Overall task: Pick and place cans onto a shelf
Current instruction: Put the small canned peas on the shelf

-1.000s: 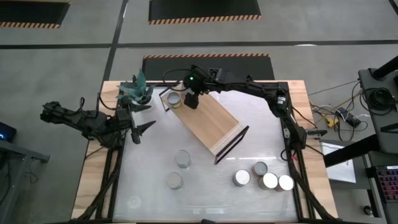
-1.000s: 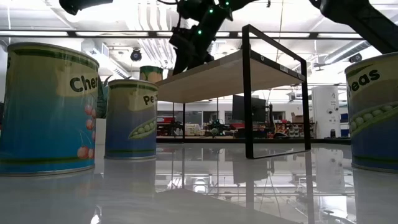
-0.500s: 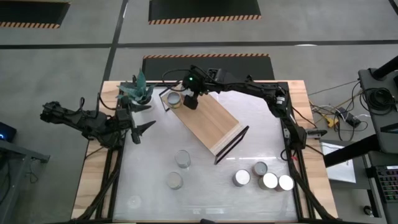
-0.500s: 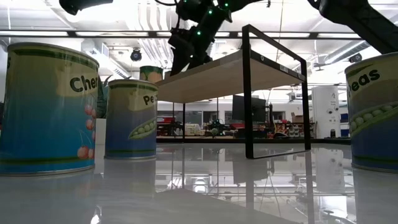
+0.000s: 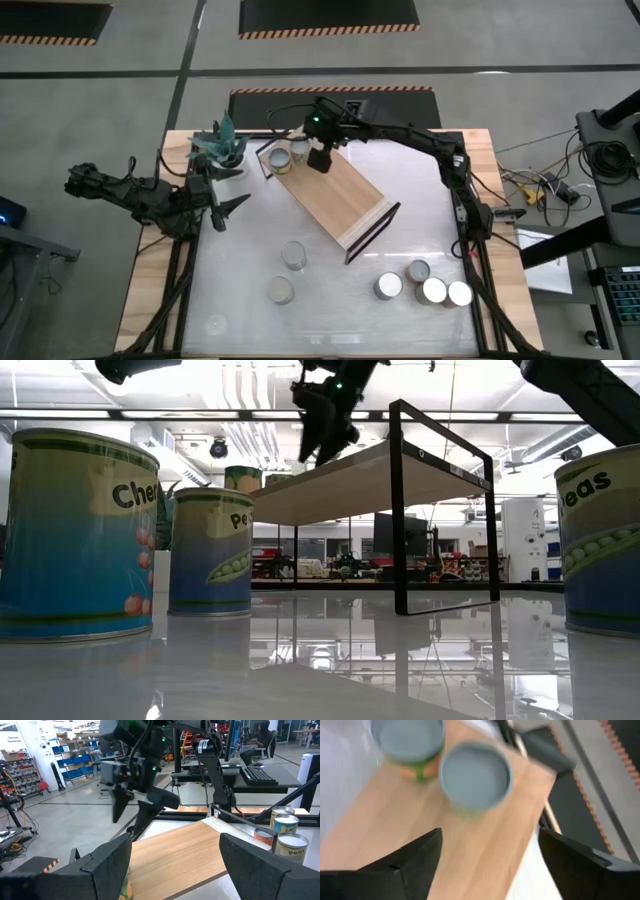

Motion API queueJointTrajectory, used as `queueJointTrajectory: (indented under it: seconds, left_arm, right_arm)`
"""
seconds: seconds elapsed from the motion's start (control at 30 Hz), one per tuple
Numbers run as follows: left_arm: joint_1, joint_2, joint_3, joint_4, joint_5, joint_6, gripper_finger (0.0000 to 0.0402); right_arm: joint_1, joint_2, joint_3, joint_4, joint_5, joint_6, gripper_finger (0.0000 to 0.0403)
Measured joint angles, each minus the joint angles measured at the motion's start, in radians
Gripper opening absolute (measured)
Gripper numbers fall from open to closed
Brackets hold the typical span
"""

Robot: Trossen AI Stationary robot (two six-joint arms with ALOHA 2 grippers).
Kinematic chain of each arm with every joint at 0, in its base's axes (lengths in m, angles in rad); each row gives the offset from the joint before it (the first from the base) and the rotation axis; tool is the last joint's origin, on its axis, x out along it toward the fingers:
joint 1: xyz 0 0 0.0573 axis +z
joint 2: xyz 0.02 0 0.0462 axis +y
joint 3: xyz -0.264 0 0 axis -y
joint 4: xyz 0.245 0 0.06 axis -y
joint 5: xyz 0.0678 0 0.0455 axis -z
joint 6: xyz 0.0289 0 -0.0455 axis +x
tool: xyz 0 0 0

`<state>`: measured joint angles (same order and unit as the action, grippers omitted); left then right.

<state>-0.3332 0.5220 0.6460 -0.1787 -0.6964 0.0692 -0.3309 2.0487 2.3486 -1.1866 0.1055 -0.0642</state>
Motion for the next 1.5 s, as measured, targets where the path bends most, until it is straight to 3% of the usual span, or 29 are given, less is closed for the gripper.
queueJointTrajectory:
  seconds: [0.1, 0.33, 0.63, 1.0, 1.17, 1.5]
  left_arm:
    - [0.0, 0.0, 0.0, -0.002, 0.0, 0.0, 0.0283]
    - [0.0, 0.0, 0.0, -0.002, 0.0, 0.0, 0.0283]
    - [0.0, 0.0, 0.0, -0.002, 0.0, 0.0, 0.0283]
    - [0.0, 0.0, 0.0, -0.002, 0.0, 0.0, 0.0283]
    - [0.0, 0.0, 0.0, -0.002, 0.0, 0.0, 0.0283]
    - [0.0, 0.0, 0.0, -0.002, 0.0, 0.0, 0.0283]
  right_arm:
    - [-0.003, 0.004, -0.009, -0.045, 0.018, 0.007, 0.0271]
    - [-0.013, 0.042, -0.052, 0.037, 0.027, -0.01, 0.0179]
    - [-0.041, 0.054, -0.072, 0.142, 0.026, -0.053, 0.0105]
    - [-0.063, 0.049, -0.071, 0.124, 0.025, -0.05, 0.006]
    - [-0.055, 0.044, -0.073, 0.08, -0.038, -0.048, 0.005]
    - [-0.06, 0.045, -0.076, 0.203, -0.053, -0.066, 0.0047]
